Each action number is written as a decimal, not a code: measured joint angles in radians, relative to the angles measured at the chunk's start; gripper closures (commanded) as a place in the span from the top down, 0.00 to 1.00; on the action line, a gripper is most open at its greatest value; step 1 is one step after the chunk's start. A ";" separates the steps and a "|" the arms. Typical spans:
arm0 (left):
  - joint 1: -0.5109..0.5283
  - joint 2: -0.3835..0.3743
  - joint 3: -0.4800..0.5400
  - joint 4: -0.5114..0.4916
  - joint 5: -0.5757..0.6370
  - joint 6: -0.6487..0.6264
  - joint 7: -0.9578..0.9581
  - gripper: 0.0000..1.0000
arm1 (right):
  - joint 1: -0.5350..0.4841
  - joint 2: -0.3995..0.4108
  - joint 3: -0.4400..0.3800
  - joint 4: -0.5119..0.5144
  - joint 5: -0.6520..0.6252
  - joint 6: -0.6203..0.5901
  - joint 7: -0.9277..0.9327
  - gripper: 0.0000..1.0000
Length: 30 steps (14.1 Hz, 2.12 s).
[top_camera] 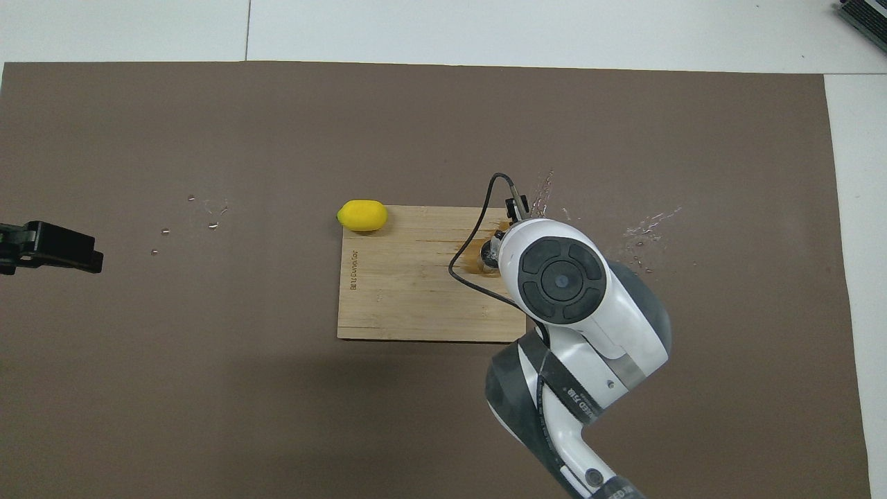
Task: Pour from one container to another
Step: 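Tilt the clear glass with the right gripper to pour into the cup, then carry the clear glass with the right gripper back to its spot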
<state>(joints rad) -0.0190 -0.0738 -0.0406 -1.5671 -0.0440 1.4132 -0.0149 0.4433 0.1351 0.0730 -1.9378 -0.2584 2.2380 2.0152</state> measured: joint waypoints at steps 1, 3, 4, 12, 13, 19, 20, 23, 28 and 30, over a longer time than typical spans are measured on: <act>0.000 0.000 0.000 0.000 0.000 0.000 0.000 1.00 | -0.003 0.000 0.000 0.001 0.013 0.000 0.000 0.00; 0.000 0.000 0.000 0.000 0.000 0.000 0.000 1.00 | -0.007 0.000 -0.001 0.002 0.023 0.000 0.000 0.00; 0.000 0.000 0.000 0.000 0.000 0.000 0.000 1.00 | -0.010 0.000 -0.001 0.002 0.034 0.000 0.000 0.00; 0.000 0.000 0.000 0.000 0.000 0.000 0.000 1.00 | -0.048 0.000 -0.002 0.003 0.182 0.001 -0.018 0.00; 0.000 0.000 0.000 0.000 0.000 0.000 0.000 1.00 | -0.058 0.000 -0.002 0.003 0.215 0.001 -0.028 0.00; 0.000 0.000 0.000 0.000 0.000 0.000 0.000 1.00 | -0.163 0.002 -0.003 -0.003 0.511 0.001 -0.182 0.00; 0.000 0.000 0.000 0.000 0.000 0.000 0.000 1.00 | -0.195 0.004 -0.003 -0.007 0.580 0.000 -0.238 0.00; 0.000 0.000 0.000 0.000 0.000 0.000 0.000 1.00 | -0.310 0.008 -0.005 -0.041 0.754 -0.012 -0.426 0.00; 0.000 0.000 0.000 0.000 0.000 0.000 -0.001 1.00 | -0.472 0.032 -0.006 -0.113 0.955 -0.057 -0.697 0.00; 0.000 0.000 0.000 0.000 0.000 0.000 -0.001 1.00 | -0.536 0.052 -0.006 -0.117 0.986 -0.082 -0.779 0.00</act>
<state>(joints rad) -0.0190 -0.0739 -0.0406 -1.5671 -0.0440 1.4131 -0.0155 -0.0928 0.1869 0.0671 -2.0551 0.7277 2.1562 1.2358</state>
